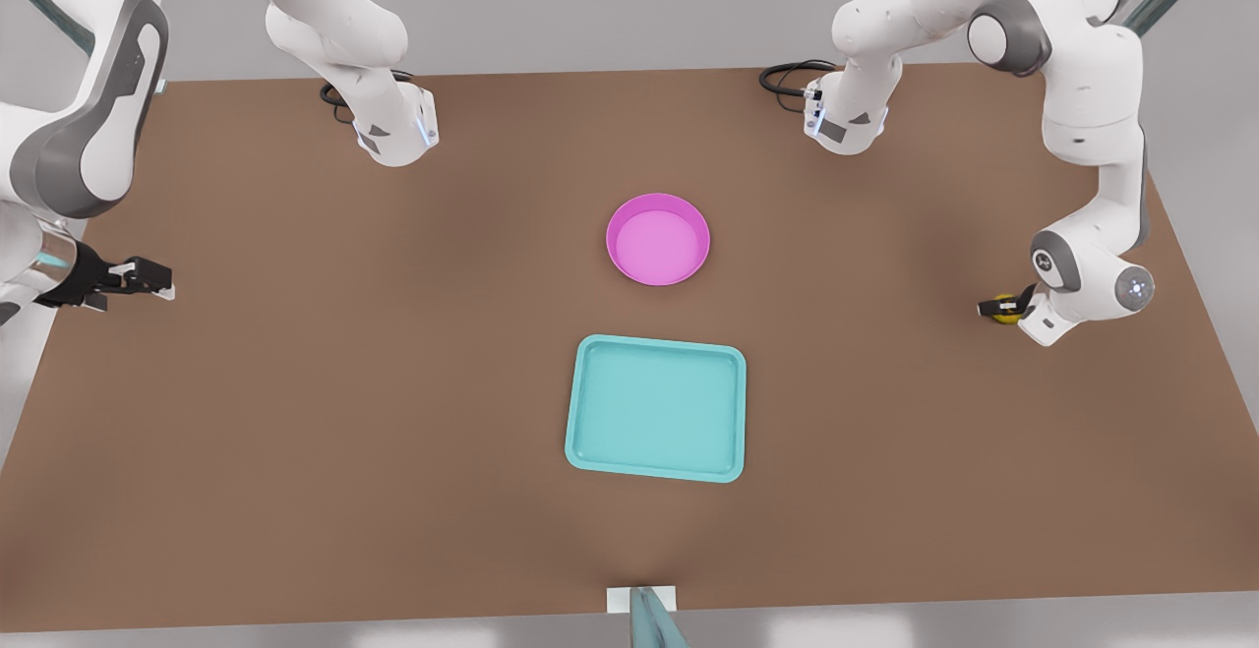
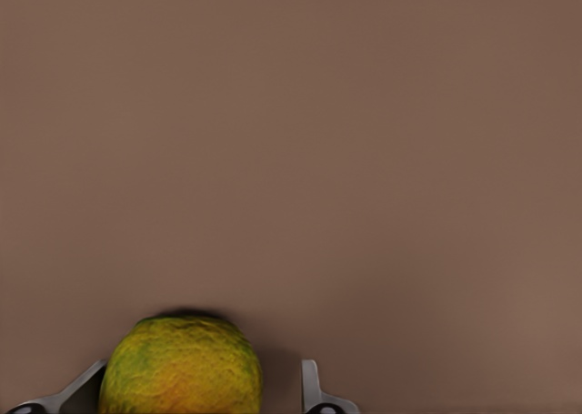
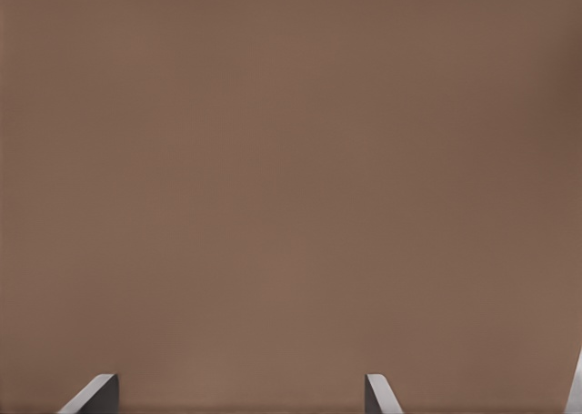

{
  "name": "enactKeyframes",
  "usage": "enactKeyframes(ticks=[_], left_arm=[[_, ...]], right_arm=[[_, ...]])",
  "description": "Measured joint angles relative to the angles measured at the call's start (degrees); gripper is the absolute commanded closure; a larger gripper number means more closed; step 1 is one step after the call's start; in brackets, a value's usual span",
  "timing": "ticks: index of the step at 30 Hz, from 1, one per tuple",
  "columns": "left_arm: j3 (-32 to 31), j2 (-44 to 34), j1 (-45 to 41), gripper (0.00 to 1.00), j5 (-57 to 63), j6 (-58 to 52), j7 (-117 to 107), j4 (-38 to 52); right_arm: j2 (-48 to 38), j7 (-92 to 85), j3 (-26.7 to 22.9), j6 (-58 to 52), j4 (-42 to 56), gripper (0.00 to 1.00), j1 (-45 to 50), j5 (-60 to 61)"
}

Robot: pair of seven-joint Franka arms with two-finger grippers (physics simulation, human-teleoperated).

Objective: Place the orange on the plate with the left arm and the plate on the tray with the right arm

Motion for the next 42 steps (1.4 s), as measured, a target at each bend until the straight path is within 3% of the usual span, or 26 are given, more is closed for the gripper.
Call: enactKeyframes(ticks=[1,8,10,12,16,20,24,25,26,30,32,34,36,38,39,40,41,42], left_arm=[[0.0,0.03,-0.03,0.28,0.03,0.02,0.2,0.13],[-0.17,-3.26,-1.02,0.31,0.45,-0.54,0.83,0.63],[-0.3,-9.58,-11.17,0.31,0.44,-3.59,-0.5,0.02],[-0.43,-12.37,-26.54,0.3,0.36,-6.88,-2.91,-0.18],[-1.9,-7.68,-53.39,0.3,-0.56,-13.95,-9.06,8.25],[-11.51,-1.07,-59.0,0.29,-1.92,-22.06,-16.74,17.73],[-15.93,1.01,-59.61,0.29,-2.44,-27.68,-24.72,18.78],[-16.22,1.52,-60.0,0.24,-2.51,-28.89,-26.51,18.71],[-16.37,2.22,-60.25,0.0,-2.61,-29.95,-28.2,18.67],[-16.72,2.9,-61.05,0.0,-3.26,-32.83,-34.67,18.89],[-10.72,-0.74,-60.94,0.0,-3.58,-39.22,-36.99,28.52],[7.88,-2.84,-60.45,0.0,-4.71,-49.02,-36.99,42.33],[24.51,-3.71,-59.02,0.0,-5.82,-54.86,-35.51,47.6],[28.21,-5.67,-54.65,0.0,-6.75,-58.04,-34.07,48.91],[17.55,-8.51,-44.97,0.0,-5.45,-58.26,-33.35,48.84],[2.49,-11.82,-33.14,0.0,-2.44,-57.25,-32.64,46.55],[-8.82,-17.74,-23.52,0.0,0.08,-54.45,-31.97,38.6],[-14.88,-23.42,-17.06,0.0,1.96,-51.45,-31.33,31.08]], right_arm=[[0.0,-0.04,0.0,0.0,0.0,0.0,0.02,0.0],[0.12,-0.27,0.0,-0.01,0.0,0.0,-0.11,0.02],[0.21,-0.31,0.01,0.0,-0.01,0.0,-0.11,0.02],[0.27,-0.36,0.02,0.0,-0.01,0.0,-0.1,0.02],[0.28,-0.44,0.04,-0.01,-0.06,0.0,-0.11,0.02],[0.3,-0.5,0.0,-0.02,-0.08,0.0,-0.04,0.02],[0.43,-0.54,0.0,-0.01,-0.09,0.0,-0.1,0.02],[0.47,-0.55,-0.01,-0.01,-0.09,0.0,-0.1,0.01],[0.55,-0.56,-0.01,-0.02,-0.09,0.0,-0.1,0.01],[0.7,-0.6,-0.01,-0.15,-0.09,0.0,-0.02,0.02],[1.83,-0.58,0.43,-0.71,0.23,0.0,0.22,0.03],[5.58,-0.53,0.87,-1.55,1.99,0.0,5.23,0.19],[13.18,-0.5,1.5,-2.31,4.87,0.0,14.43,0.73],[25.6,-0.56,2.42,-2.19,9.89,0.0,21.59,2.3],[29.32,-0.59,2.78,-1.67,11.15,0.0,22.87,6.09],[31.2,-0.62,3.25,-0.56,11.5,0.0,24.14,10.61],[32.07,-0.65,3.59,1.14,9.55,0.0,25.05,15.61],[31.57,-0.68,3.86,3.45,5.91,0.0,26.31,19.71]])
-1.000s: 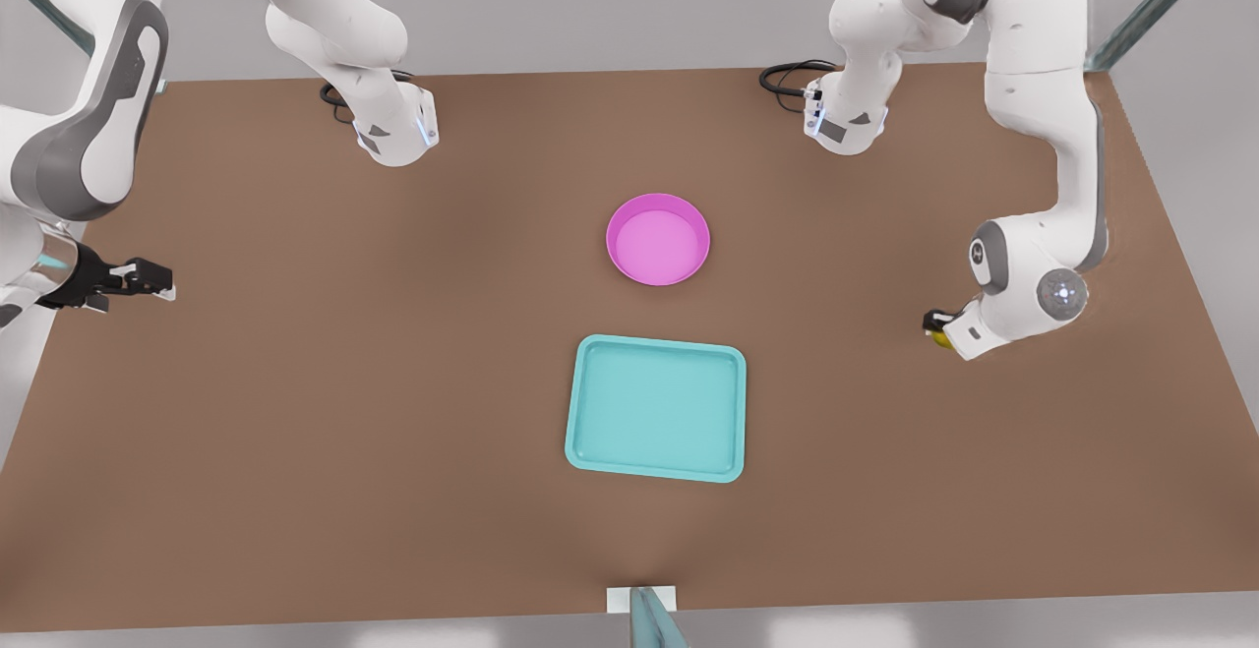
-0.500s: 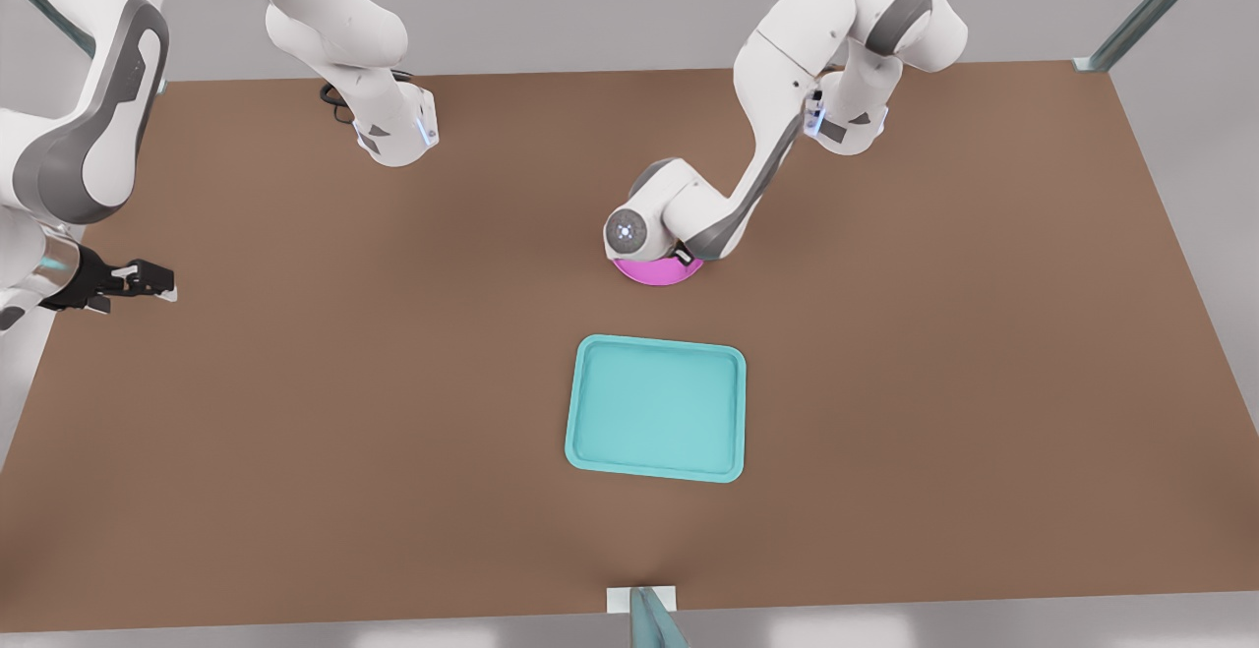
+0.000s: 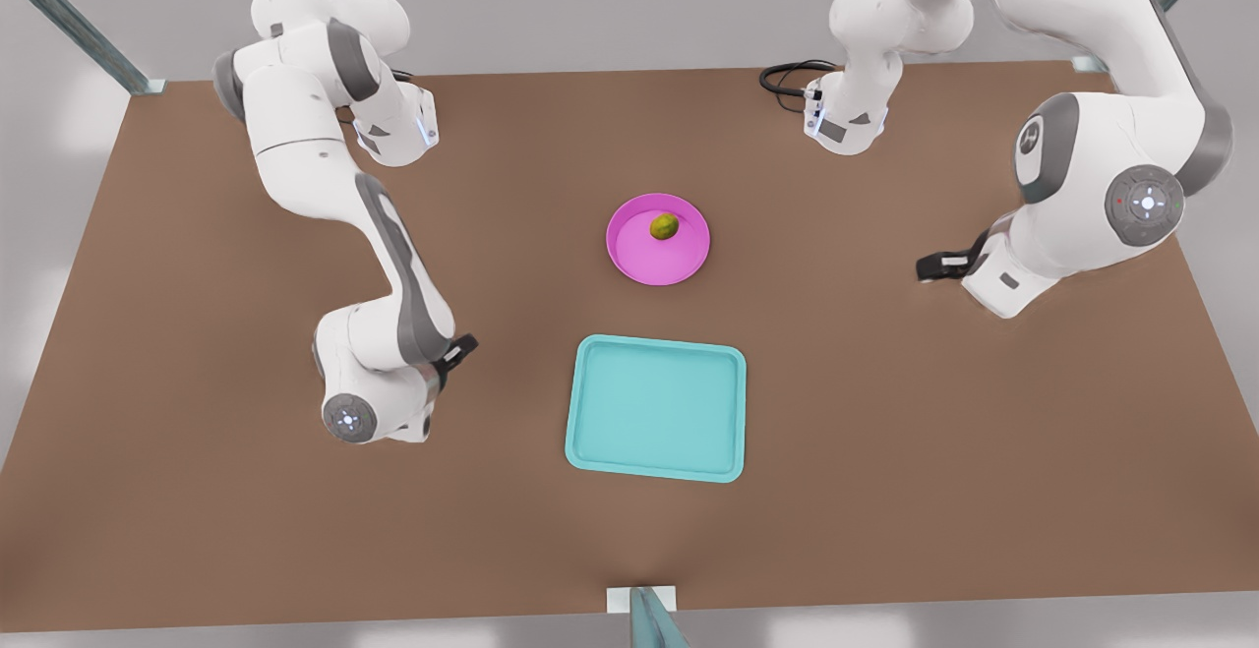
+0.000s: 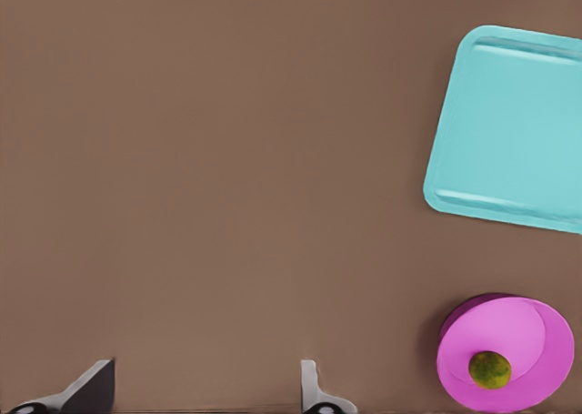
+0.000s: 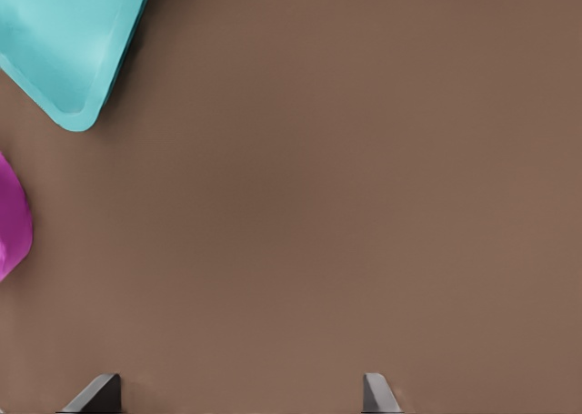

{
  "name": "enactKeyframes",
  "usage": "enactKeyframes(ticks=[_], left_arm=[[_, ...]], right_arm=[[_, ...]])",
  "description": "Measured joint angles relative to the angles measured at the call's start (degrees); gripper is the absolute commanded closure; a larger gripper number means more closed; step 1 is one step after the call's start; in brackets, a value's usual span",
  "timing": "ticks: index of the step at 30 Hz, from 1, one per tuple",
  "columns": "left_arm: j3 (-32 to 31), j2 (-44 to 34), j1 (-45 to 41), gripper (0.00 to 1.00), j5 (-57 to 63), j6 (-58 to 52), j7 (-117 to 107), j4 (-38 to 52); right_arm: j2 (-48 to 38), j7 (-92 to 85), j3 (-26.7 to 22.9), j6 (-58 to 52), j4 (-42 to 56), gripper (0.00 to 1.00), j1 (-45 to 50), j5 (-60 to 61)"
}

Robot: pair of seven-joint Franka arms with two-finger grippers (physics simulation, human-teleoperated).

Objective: Place the orange on the plate with the left arm and the plate on the tray with the right arm

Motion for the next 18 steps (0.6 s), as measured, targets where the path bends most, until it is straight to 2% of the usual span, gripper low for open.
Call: enactKeyframes(ticks=[2,4,8,11,18], left_arm=[[-4.71,-0.66,5.11,0.0,2.6,1.49,1.15,1.15],[-5.98,0.74,5.66,0.0,4.05,2.12,2.2,2.85],[-6.55,2.28,5.32,0.0,5.23,2.64,3.97,4.62],[-6.46,2.69,5.42,0.0,5.1,2.89,5.06,5.37],[-6.1,3.48,5.62,0.0,4.45,2.9,7.0,5.91]], right_arm=[[-5.53,-0.05,1.2,7.17,-13.92,0.0,2.51,6.18],[-12.63,-0.09,1.95,14.45,-26.4,0.0,3.24,11.47],[-22.44,-0.08,4.52,27.34,-42.34,0.0,3.52,18.39],[-23.89,1.14,6.32,35.91,-46.88,0.0,7.03,24.82],[-20.63,5.42,8.64,47.2,-48.14,0.0,11.75,35.26]])
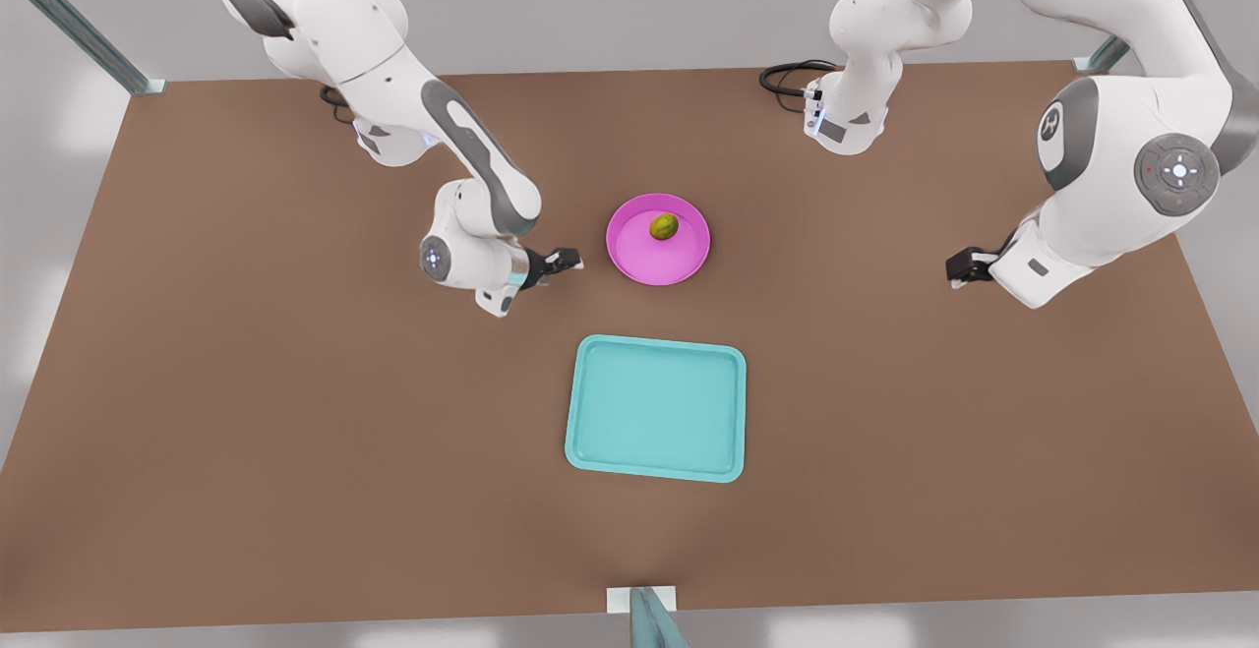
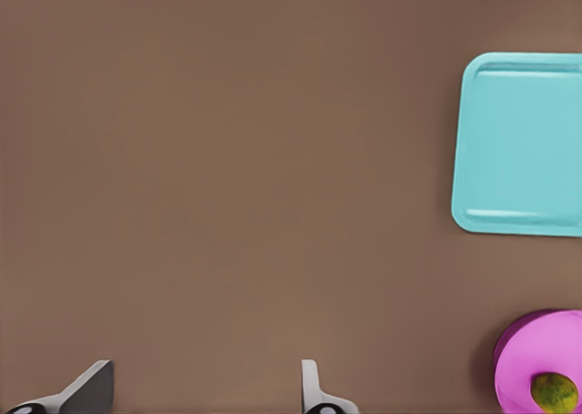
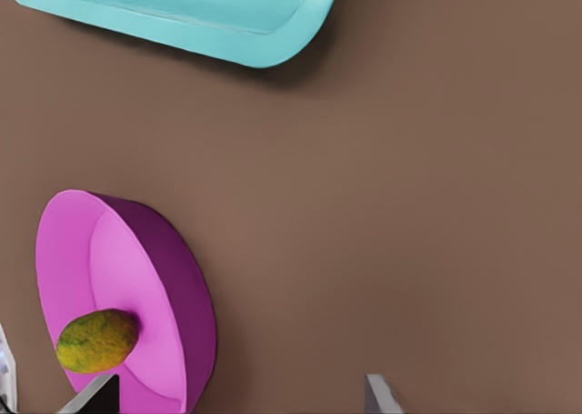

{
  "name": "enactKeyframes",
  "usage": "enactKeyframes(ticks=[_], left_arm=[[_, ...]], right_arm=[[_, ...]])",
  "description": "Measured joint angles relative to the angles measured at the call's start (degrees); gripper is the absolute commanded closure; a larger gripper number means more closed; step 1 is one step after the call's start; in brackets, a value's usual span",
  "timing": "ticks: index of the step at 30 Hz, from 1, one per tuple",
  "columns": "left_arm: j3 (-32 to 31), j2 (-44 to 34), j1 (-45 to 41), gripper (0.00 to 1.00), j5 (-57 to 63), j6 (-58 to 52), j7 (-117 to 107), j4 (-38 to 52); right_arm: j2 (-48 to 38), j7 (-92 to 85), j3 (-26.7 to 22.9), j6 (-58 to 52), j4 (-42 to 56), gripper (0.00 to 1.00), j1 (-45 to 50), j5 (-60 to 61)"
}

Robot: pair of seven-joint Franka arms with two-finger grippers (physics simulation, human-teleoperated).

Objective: Place the orange on the plate with the left arm and the plate on the tray with the right arm

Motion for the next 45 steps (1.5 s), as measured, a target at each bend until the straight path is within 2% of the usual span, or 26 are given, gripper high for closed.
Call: enactKeyframes(ticks=[19,30,31,32,33,37,39,41,45], left_arm=[[0.0,0.51,-0.05,0.0,0.13,-0.11,2.44,0.07],[0.0,0.51,-0.05,0.0,0.14,-0.34,2.83,0.01],[-0.01,0.51,-0.04,0.0,0.14,-0.37,2.85,0.01],[0.0,0.51,-0.05,0.0,0.13,-0.39,2.87,0.01],[0.0,0.51,-0.05,0.0,0.13,-0.42,2.89,0.01],[-0.02,0.51,-0.06,0.0,0.12,-0.7,2.97,0.01],[0.0,0.51,-0.05,0.0,0.12,-0.88,2.99,0.01],[-0.05,0.51,-0.04,0.0,0.12,-1.0,3.01,0.02],[-0.08,0.51,-0.07,0.0,0.17,-1.17,3.02,0.03]], right_arm=[[6.68,5.95,0.13,10.96,2.44,0.0,14.24,2.06],[8.61,7.36,0.13,13.94,3.98,0.0,16.27,2.12],[8.53,7.45,0.13,13.98,3.99,0.05,16.29,2.12],[8.47,7.5,0.13,13.98,3.99,0.18,16.27,2.16],[8.44,7.52,0.13,13.96,3.99,0.23,16.23,2.21],[8.4,7.76,0.14,13.84,3.97,0.25,16.06,2.13],[8.46,7.82,0.14,13.77,3.96,0.36,15.87,2.09],[8.48,7.86,0.13,13.72,3.98,0.5,15.82,2.06],[8.46,7.91,0.13,13.62,4.01,0.62,15.74,2.03]])
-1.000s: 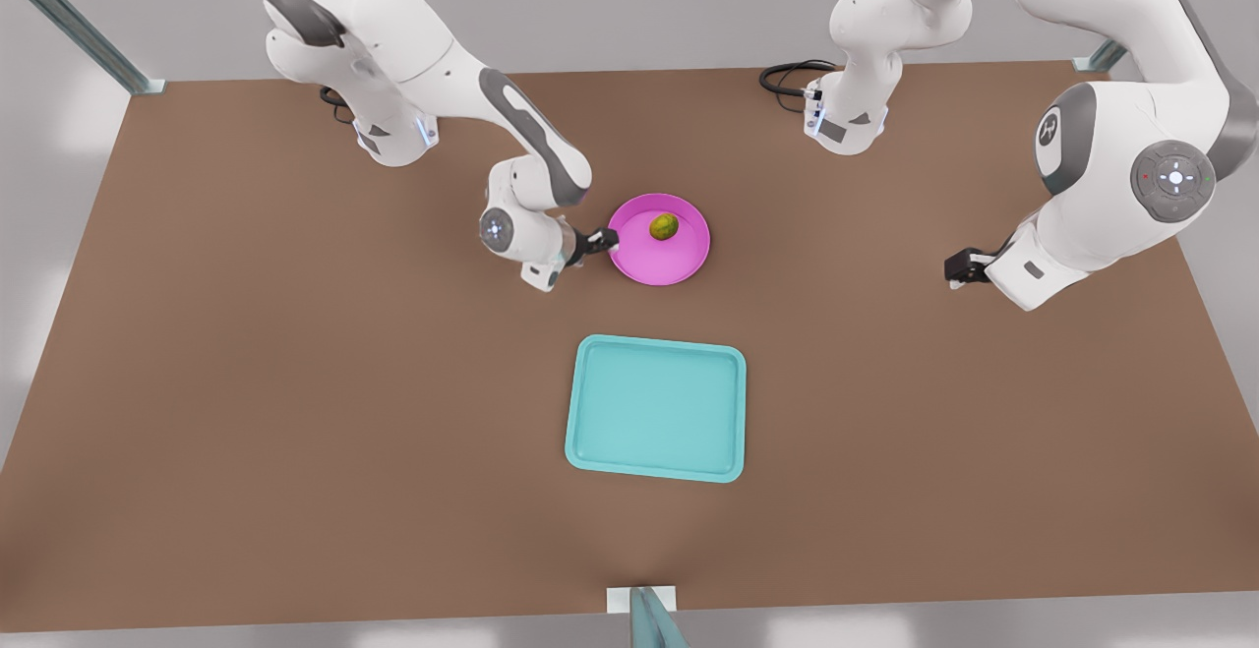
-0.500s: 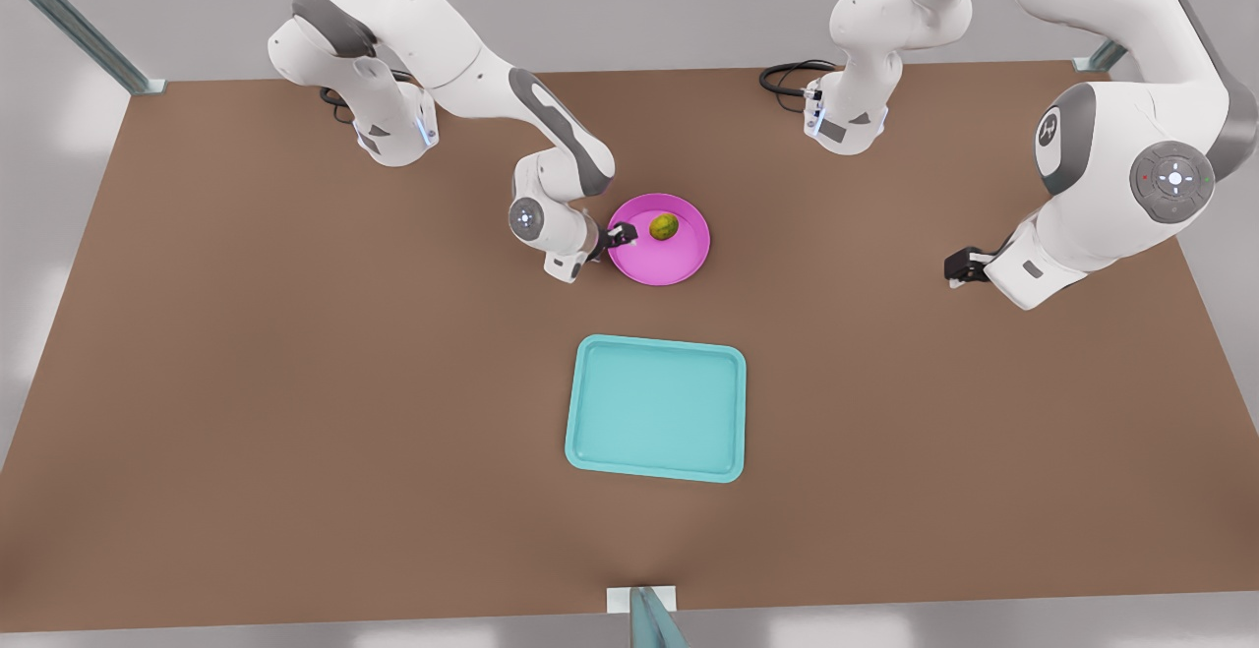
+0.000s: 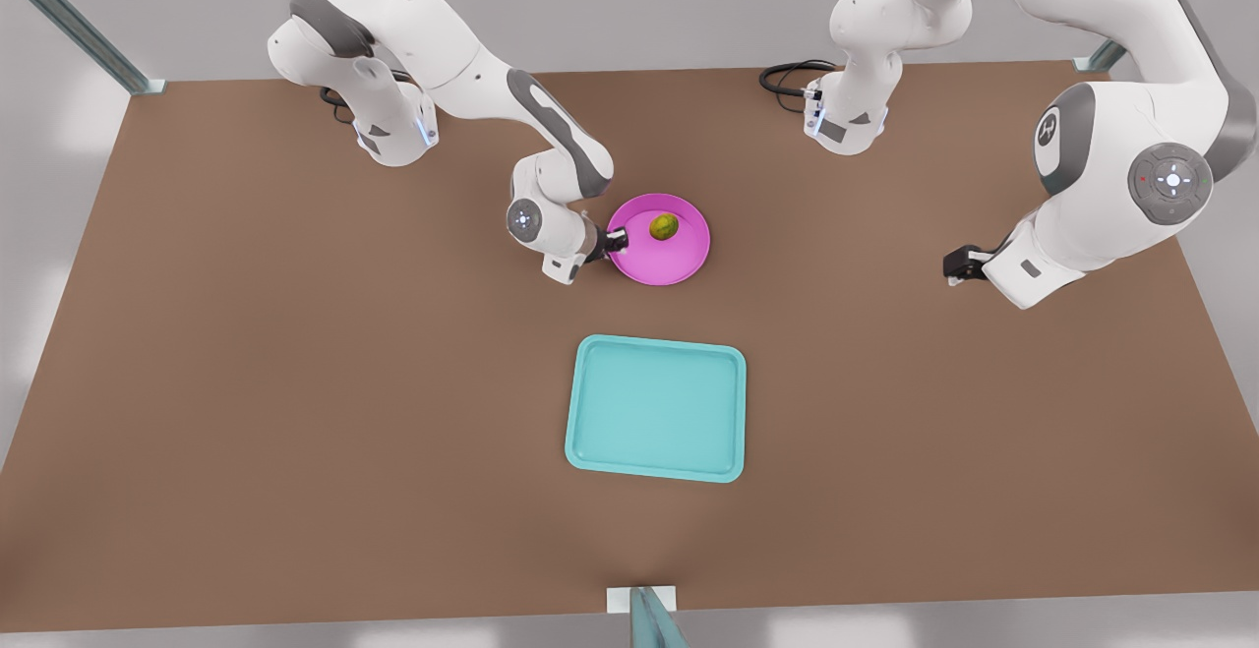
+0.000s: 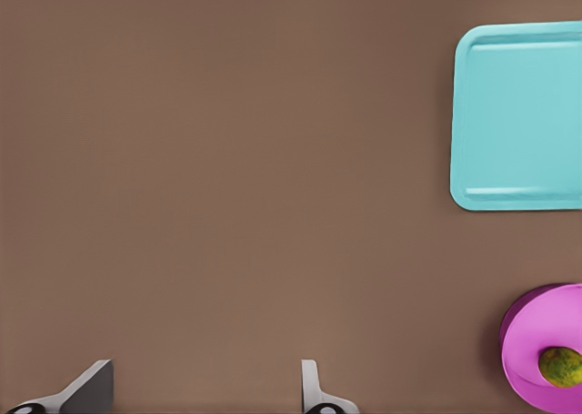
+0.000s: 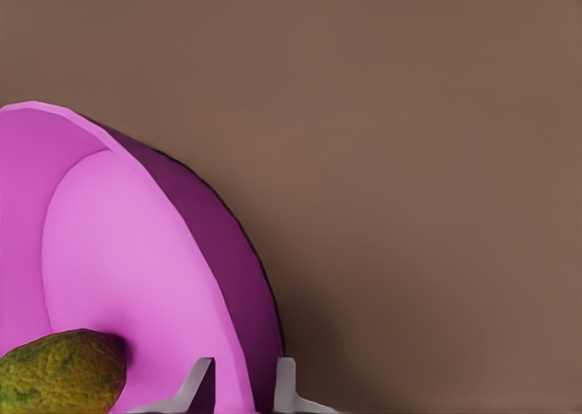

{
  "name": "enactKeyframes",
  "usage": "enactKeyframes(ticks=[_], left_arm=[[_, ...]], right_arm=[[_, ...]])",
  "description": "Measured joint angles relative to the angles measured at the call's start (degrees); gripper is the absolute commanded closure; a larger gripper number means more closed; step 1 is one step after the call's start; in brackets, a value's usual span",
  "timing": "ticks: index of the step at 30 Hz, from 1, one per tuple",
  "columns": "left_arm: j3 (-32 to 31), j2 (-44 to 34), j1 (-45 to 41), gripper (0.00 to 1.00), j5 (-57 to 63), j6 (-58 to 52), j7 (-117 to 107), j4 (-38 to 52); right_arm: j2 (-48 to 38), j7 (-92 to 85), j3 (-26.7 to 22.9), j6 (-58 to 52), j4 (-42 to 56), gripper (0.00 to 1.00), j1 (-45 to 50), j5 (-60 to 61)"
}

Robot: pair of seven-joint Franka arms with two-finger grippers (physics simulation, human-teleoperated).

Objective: Place the orange on the plate with the left arm and the plate on the tray with the right arm

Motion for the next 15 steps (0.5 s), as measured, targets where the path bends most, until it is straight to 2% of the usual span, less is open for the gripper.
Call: enactKeyframes(ticks=[1,5,10,15], left_arm=[[0.0,0.0,0.0,0.0,0.02,-0.03,0.0,-0.01],[0.0,0.0,-0.02,0.0,0.13,-0.1,0.0,0.02],[0.0,0.0,0.02,0.0,0.19,-0.15,0.0,-0.02],[0.0,0.0,0.01,0.0,0.21,-0.19,0.0,-0.03]], right_arm=[[-0.07,0.0,0.01,-0.05,-0.01,0.69,-0.01,0.01],[-0.64,-0.04,0.0,-0.29,-0.05,0.79,0.06,0.07],[-2.94,-0.22,0.01,-1.24,0.45,0.79,-0.59,0.22],[-5.22,-0.57,-0.05,-5.96,5.65,0.79,-6.32,0.38]])
